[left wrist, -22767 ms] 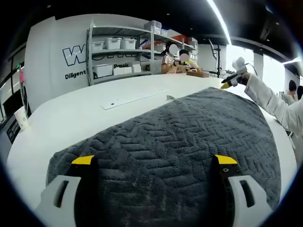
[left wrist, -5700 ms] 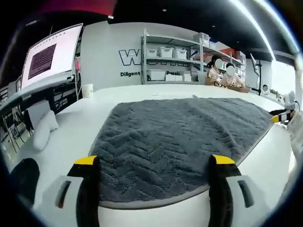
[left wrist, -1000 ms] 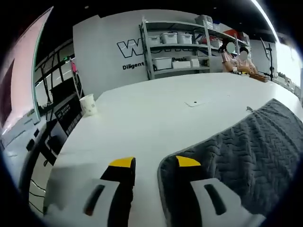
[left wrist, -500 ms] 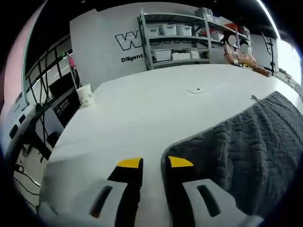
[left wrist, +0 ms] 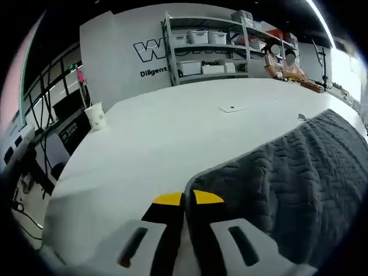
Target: Open the folded towel by lifting each exposed corner and separating the folded layers until the towel lies flat within the target outline without major curled edges
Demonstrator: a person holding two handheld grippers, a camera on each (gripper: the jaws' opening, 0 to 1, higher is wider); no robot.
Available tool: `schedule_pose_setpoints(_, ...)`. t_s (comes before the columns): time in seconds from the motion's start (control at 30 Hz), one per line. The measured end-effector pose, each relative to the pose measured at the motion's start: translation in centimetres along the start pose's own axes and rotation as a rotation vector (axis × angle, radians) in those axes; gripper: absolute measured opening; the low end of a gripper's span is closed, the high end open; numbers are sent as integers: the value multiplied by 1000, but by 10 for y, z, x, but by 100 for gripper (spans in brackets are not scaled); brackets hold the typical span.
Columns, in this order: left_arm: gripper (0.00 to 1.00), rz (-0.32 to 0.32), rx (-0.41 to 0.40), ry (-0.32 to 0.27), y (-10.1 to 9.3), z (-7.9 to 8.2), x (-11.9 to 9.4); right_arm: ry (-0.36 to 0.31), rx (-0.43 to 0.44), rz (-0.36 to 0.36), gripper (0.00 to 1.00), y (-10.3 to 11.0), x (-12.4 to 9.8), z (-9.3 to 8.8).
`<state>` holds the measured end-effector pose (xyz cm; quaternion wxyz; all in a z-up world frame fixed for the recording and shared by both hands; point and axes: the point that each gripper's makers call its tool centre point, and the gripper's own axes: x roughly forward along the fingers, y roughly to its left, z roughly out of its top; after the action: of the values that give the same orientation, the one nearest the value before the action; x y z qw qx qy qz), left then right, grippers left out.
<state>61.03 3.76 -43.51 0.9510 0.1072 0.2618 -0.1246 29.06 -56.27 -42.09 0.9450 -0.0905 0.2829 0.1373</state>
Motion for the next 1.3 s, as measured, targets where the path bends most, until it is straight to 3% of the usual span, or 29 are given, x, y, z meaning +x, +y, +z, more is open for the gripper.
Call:
schedule_pose_setpoints(0.47,3,52,81,-19,5,3,3,4,-2,-2,91,-1,0,0)
schedule_pose_setpoints(0.73,2,119,195,-9,7,5,5,8,-2,-3,91,-1,-1,-1)
schedule_pose_setpoints(1.3,2,136,206,-19,9,5,4,15,-3,-4,91,-2,-3,-5)
